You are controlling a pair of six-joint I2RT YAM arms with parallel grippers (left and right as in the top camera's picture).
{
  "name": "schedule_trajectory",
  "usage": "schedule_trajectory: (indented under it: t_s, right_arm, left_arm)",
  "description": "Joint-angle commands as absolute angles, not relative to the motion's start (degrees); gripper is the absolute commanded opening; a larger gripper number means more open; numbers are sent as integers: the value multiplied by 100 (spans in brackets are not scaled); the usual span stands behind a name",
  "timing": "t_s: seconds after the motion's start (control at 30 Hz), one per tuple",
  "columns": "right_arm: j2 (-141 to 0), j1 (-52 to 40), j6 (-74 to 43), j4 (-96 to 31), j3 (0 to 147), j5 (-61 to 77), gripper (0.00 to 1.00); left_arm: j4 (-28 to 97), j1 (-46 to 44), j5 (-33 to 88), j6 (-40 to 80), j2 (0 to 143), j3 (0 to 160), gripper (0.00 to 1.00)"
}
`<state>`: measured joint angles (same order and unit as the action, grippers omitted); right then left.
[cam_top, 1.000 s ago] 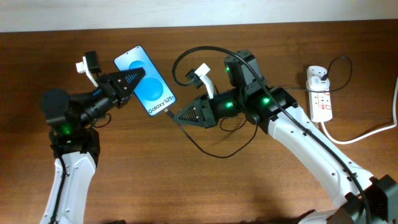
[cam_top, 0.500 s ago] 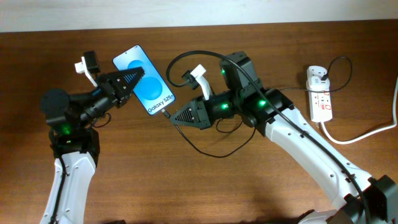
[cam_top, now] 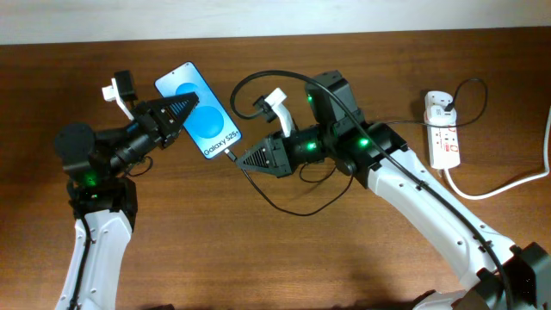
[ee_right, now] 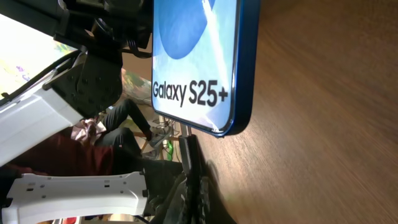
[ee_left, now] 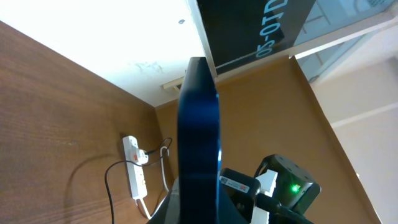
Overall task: Plug charger to phone and switch on socket
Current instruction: 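Push the cable plug into the phone's bottom port with the right gripper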
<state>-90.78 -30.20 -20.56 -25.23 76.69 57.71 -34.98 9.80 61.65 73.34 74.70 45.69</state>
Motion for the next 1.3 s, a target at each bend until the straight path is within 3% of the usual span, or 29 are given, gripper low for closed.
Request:
schedule_trajectory:
  t_s: [0.0,0.73,0.97,1.13,1.27]
  right_arm:
    - [-9041,-2921,-2049,-2443,7703,5328,4]
    - [-9041,-2917,-2993,-1253,7703,5378,5]
    - [-9041,-2917,-2987,-1566,7703,5398,16]
    - [-9041,-2917,-2823,-1920,7703,5601,18]
    - [-9041,-2923,-2381,-1984,7703,5999,28]
  left_arm:
    - [-3559,928,6810,7415,7435,4687,0]
    - [-3815,574,7323,7349,7435,4687,0]
    - [-3811,596,6678,6982,7435,4687,0]
    - [-3811,1251,6394,6720,7435,4687,0]
    - [-3811,1291,6370,6772,7435,4687,0]
